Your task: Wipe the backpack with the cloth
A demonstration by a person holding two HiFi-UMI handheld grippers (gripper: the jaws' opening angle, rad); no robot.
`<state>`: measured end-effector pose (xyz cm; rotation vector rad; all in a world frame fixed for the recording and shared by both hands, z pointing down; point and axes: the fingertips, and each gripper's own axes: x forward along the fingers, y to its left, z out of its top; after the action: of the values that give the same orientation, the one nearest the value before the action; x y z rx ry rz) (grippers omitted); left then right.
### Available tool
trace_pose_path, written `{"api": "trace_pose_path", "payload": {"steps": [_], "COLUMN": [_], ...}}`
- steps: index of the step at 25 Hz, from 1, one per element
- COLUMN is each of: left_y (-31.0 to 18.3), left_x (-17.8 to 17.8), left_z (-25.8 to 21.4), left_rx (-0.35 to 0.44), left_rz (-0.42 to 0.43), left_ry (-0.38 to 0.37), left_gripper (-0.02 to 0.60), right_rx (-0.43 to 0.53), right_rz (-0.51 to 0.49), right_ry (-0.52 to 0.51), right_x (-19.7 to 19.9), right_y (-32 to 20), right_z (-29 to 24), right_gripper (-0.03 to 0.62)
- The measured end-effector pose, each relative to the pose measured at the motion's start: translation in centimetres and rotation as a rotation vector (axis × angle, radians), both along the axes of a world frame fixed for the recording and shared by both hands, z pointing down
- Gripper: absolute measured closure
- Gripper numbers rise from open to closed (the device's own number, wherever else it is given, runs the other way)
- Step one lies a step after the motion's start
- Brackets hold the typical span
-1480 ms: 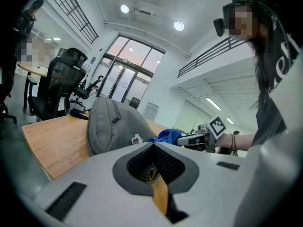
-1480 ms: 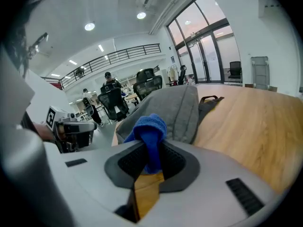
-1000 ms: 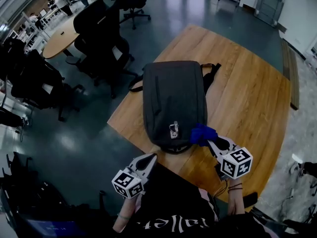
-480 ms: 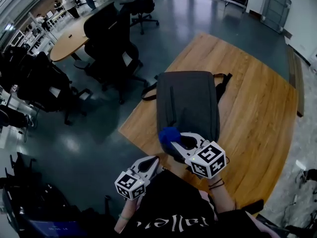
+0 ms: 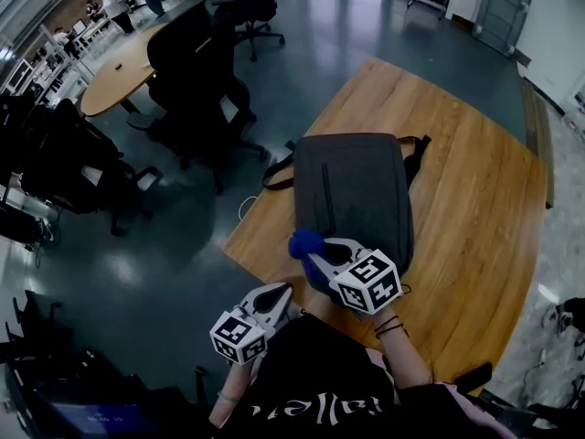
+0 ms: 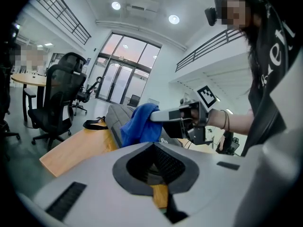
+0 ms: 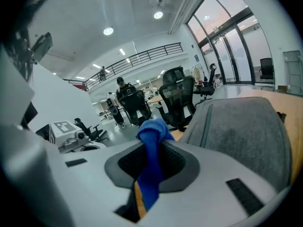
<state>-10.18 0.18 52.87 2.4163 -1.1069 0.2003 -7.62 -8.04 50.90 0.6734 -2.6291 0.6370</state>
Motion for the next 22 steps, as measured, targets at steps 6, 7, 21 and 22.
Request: {"api": "trace_pose_path", "payload": {"steps": [6, 7, 21, 22], "left_y": [-1.5, -1.8, -3.6, -3.7], "left_x": [0.2, 0.4, 1.9, 2.0], "left_z": [-0.3, -0.3, -0.3, -0.3], "left_rx": [0.005, 0.006, 0.000, 0.001], "left_rz": [0.045, 0.055, 0.119, 0.122], "left_ry": [0.028, 0.031, 0.042, 0.042], "left_gripper": [0.583, 0.583, 0.583, 0.583], "right_rx": [-0.007, -0.005, -0.086, -0.092], "right_rz": [0.196, 0.230, 0.623, 0.642], "right_ry": [0.012, 0.023, 0.198, 0.209], "right_x": [7.1, 8.7, 27.5, 28.3], "right_y": [-1.7, -1.9, -1.9, -1.9], "right_z": [-0.8, -0.8, 4.0, 4.4], "right_gripper": [0.539, 0.539, 0.540, 0.539]}}
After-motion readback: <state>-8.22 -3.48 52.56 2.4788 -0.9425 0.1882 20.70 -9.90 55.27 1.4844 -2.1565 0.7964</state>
